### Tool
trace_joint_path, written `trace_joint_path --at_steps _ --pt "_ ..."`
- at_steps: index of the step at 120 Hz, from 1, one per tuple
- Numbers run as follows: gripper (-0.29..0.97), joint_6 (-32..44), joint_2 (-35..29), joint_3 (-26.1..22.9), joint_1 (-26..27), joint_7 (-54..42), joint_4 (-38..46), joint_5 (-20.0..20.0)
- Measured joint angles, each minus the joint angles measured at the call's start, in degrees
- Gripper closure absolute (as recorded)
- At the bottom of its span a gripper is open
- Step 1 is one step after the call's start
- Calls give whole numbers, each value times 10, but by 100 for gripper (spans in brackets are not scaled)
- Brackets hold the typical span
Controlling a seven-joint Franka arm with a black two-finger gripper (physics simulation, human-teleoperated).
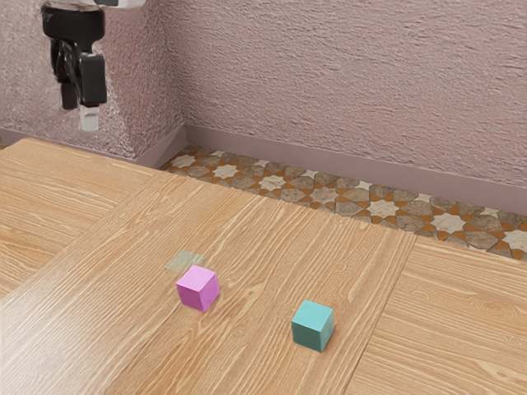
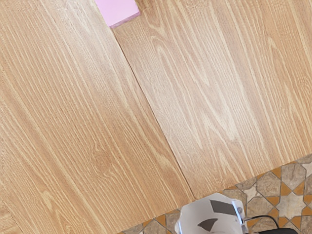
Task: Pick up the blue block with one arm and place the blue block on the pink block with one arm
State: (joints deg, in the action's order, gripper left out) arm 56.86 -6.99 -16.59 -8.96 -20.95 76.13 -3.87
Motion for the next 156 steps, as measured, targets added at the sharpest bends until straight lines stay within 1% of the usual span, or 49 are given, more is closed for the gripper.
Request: trace_joint_path --at_steps 14,22,28,41,46,51,61,72,81,102,108,115,126,141,156 --pt "0 54 -1 -1 1 -47 1 -1" --pt "0 75 6 0 -3 -68 -9 16" --pt "0 89 24 -16 0 -82 -7 23" --pt "0 154 58 -75 -1 -103 100 30" --pt "0 190 72 -103 -6 -107 146 26" --pt "0 228 88 -121 -1 -110 179 19" --pt "0 297 117 -141 18 -110 222 2" --pt "0 368 130 -147 26 -103 259 -12" --pt "0 421 136 -144 31 -88 287 -18" --pt "0 536 162 -146 32 -32 349 -16" --pt "0 562 162 -147 39 -12 363 -9" --pt "0 593 182 -147 55 13 369 0" --pt "0 631 210 -145 79 59 371 5" --pt "0 675 239 -143 83 119 372 8" --pt "0 707 253 -141 83 174 372 8"
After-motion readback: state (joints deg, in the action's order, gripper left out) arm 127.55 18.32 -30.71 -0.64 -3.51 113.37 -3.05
